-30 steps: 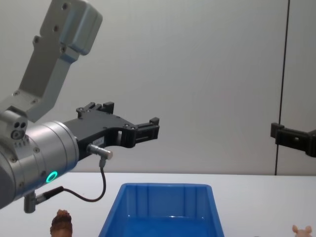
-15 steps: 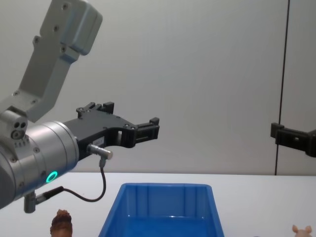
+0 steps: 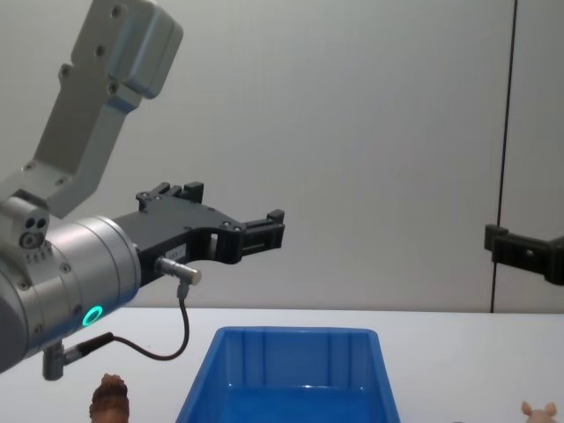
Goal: Pick up the two dolls from the table and place them into the box.
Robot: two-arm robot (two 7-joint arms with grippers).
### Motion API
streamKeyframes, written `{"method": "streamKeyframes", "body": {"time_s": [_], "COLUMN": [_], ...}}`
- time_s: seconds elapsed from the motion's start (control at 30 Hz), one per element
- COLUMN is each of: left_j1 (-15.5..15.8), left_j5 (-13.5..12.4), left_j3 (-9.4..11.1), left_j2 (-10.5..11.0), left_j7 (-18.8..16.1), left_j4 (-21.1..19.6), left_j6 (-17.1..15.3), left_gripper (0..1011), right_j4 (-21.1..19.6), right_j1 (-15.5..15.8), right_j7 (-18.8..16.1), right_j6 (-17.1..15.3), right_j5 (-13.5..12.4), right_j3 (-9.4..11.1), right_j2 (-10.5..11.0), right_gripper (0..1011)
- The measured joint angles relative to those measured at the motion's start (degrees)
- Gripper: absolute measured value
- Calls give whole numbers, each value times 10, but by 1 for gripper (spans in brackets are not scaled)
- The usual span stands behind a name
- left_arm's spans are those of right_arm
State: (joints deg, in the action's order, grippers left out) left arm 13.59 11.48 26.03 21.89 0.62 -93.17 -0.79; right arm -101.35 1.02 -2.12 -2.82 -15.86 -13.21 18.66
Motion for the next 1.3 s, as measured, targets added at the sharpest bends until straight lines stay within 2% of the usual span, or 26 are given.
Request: {"method": "streamKeyframes", "body": {"time_s": [0.5, 0.73, 1.3], "left_j1": [0, 0, 0], "left_j5": [0, 0, 0], "left_j3": [0, 0, 0], "left_j2": [0, 0, 0], "left_j7": [0, 0, 0], "left_j4": [0, 0, 0], "left_j6": [0, 0, 0], "left_gripper": [1002, 1001, 1001], "right_j4": [8, 23, 73], "right_j1": [10, 12, 14], "right_j7": [73, 94, 100], "right_j6": [-64, -90, -120], "right_j5": [14, 22, 42], "right_j3": [-4, -5, -8], "right_j2": [-17, -22, -33], "right_gripper": [1001, 1001, 1001]}}
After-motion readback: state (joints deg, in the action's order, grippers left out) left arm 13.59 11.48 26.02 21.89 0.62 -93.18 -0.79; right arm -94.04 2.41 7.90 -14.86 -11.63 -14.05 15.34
